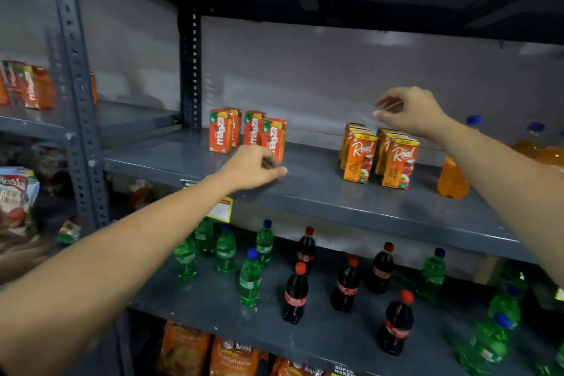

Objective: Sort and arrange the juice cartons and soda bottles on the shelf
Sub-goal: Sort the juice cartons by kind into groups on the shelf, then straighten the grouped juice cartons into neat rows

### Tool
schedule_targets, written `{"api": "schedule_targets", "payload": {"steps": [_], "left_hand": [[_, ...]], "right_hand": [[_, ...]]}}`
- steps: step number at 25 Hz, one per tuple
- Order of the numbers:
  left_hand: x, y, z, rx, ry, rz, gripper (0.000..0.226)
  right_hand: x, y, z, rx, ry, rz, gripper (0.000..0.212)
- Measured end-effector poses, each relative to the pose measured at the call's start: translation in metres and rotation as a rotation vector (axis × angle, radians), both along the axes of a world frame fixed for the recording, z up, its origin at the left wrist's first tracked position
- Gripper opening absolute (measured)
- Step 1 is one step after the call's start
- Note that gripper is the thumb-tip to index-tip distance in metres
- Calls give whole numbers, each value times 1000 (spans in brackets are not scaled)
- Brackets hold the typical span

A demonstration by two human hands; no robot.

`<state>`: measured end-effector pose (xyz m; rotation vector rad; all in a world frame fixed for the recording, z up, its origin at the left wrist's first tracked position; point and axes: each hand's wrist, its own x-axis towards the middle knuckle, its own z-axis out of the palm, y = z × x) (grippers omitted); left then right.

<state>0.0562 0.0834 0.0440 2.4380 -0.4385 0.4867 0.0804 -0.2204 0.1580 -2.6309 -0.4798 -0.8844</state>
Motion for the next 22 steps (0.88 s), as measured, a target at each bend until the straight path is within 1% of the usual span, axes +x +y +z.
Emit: {"api": "schedule_targets", "payload": {"steps": [2,4,6,8,10,11,14,17,19,22], "left_hand": [[12,37,6,-121,-49,50,21],[30,80,14,-168,-161,107,18],[53,118,26,-79,-282,134,24],[80,150,46,58,-322,108,38],[104,165,66,201,-314,35,50],[111,165,74,263,-292,-4,53],[131,161,86,400,-191,-142,52],[146,158,87,452,-126,-244,45],[155,161,86,447,-119,-275,40],[159,164,89,420,-112,-306,38]], "right_hand": [[6,32,-3,55,-20,52,30],[20,72,-8,35,11,78,32],[34,109,-9,-49,60,91,37],[51,147,-4,-146,148,86,44],[68,177,3,-291,256,42,50],[76,187,6,-362,317,17,50],[93,205,9,-426,546,1,40],[99,210,12,-448,575,19,32],[101,216,14,-432,583,31,32],[108,231,17,-387,576,33,34]]}}
